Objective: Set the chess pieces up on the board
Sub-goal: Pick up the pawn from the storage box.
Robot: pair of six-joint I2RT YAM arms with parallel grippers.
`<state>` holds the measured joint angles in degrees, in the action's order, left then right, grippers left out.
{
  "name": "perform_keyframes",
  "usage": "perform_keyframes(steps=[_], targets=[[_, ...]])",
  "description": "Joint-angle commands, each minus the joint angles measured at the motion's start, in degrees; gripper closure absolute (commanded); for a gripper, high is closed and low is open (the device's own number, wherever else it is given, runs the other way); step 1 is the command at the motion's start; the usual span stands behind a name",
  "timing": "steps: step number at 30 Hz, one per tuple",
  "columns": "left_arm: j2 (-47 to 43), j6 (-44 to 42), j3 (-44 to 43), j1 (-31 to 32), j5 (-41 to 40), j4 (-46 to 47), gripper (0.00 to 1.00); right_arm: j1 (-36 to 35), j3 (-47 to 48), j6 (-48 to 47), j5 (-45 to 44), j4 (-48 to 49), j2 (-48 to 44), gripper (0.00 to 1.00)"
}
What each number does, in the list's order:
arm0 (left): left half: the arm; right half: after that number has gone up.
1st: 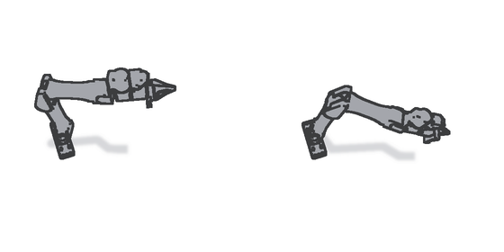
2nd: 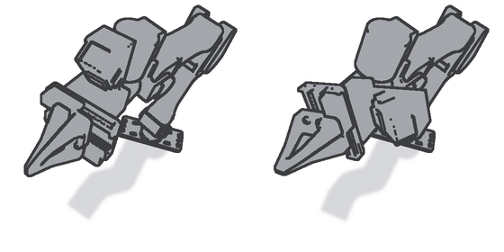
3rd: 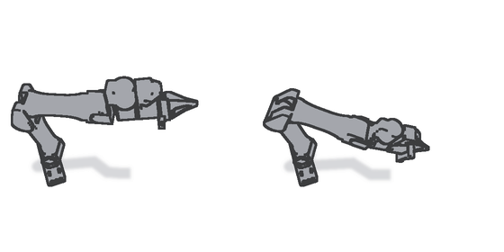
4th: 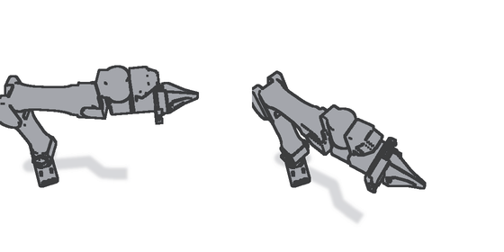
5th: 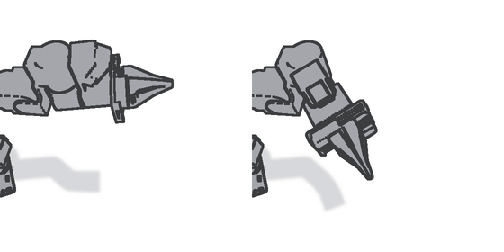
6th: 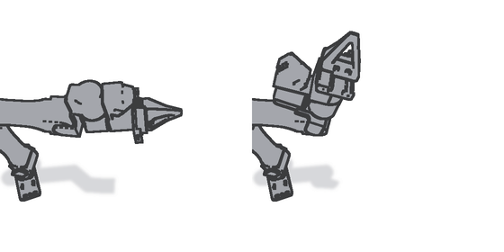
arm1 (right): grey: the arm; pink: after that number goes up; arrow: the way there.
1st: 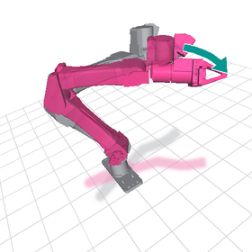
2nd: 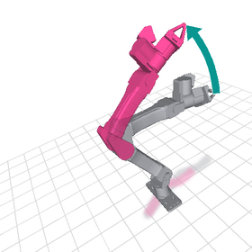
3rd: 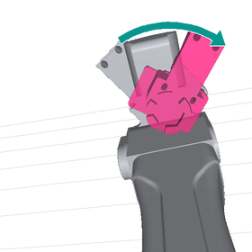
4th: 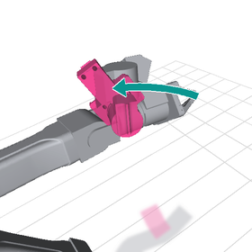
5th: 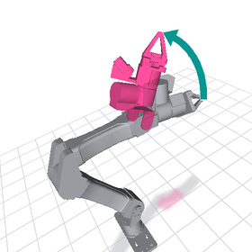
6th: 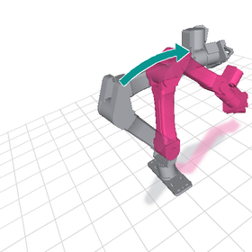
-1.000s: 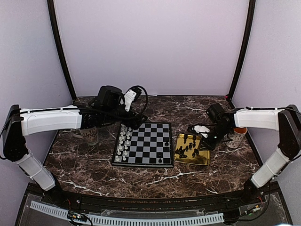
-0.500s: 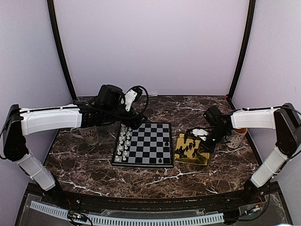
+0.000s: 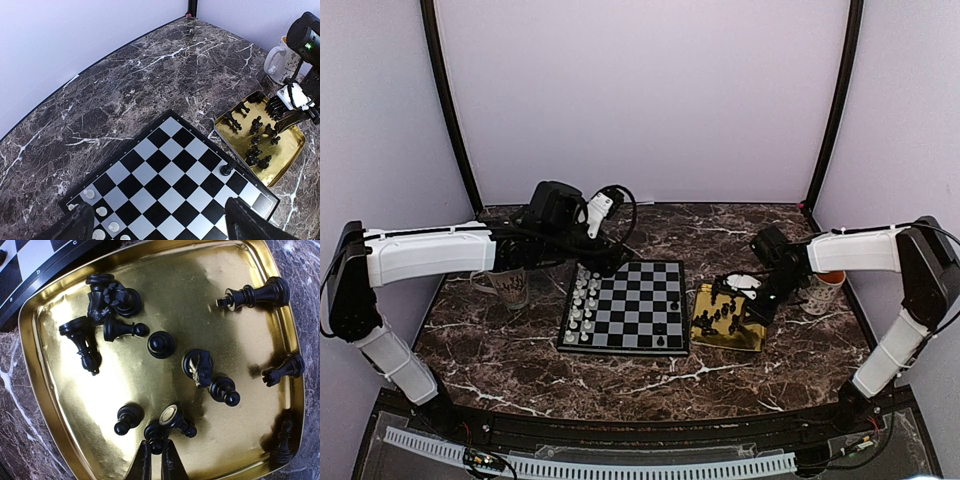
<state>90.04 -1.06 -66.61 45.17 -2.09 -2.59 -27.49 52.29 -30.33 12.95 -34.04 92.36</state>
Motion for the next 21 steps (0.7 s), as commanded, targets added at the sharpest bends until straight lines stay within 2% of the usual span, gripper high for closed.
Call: perform_keyframes(steps=[1,13,17,21], targets=[[-0.22,-0.08,-1.74,-0.17,0.9,-0.75,0.07,-0.44,1.01,0.05,0.34,0.04,0.71,0.97],[0.36,0.17,-2.24,-0.17,1.71,-1.51,0.07,-0.46,1.12,-3.35,6.84,-3.37,-3.5,1.0],[0.52,0.31,-2.51,-0.24,1.91,-1.71,0.07,-0.29,0.88,-2.98,5.45,-2.81,-3.92,1.0],[0.16,0.67,-2.56,-0.24,0.79,-1.7,0.08,0.33,1.71,-1.23,0.31,-1.87,-4.13,1.0]])
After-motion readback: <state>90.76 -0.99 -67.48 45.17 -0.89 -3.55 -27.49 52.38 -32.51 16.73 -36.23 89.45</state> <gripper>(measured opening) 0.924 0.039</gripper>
